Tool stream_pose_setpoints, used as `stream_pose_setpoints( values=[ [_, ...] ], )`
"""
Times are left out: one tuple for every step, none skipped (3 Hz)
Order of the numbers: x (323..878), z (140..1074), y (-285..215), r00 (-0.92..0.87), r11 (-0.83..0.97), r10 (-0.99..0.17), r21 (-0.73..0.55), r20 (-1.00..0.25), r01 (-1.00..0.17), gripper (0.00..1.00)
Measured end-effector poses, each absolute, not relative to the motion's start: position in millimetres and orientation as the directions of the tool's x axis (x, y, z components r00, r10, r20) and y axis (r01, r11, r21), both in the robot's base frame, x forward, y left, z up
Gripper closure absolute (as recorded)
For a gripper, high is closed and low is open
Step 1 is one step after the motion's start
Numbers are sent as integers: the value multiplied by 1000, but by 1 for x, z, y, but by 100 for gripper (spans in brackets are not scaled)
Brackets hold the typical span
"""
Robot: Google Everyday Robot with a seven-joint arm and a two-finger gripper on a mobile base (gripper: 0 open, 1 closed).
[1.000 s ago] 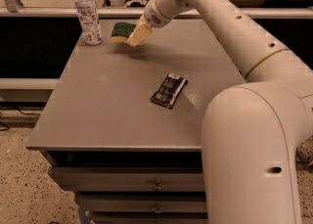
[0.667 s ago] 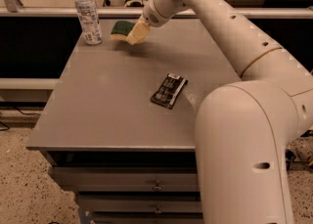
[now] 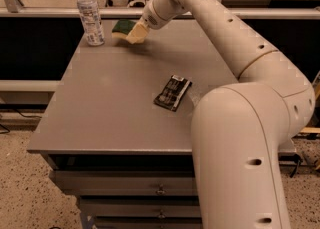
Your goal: Move sponge near blue plastic bottle
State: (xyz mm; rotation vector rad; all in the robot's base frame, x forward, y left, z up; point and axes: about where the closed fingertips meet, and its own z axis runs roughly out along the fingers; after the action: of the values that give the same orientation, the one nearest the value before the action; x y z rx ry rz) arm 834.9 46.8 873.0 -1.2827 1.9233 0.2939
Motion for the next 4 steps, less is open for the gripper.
stream_pose_setpoints(
  values=[
    [835,870,49,-178,458,-677,-220,-714,-861,13],
    [835,867,52,-179,455,-678,-217,-713,-863,0],
    [835,866,52,-179,455,-678,-217,-713,-864,0],
    [830,879,47,-146,439,-675,-234,-724,-868,0]
  ],
)
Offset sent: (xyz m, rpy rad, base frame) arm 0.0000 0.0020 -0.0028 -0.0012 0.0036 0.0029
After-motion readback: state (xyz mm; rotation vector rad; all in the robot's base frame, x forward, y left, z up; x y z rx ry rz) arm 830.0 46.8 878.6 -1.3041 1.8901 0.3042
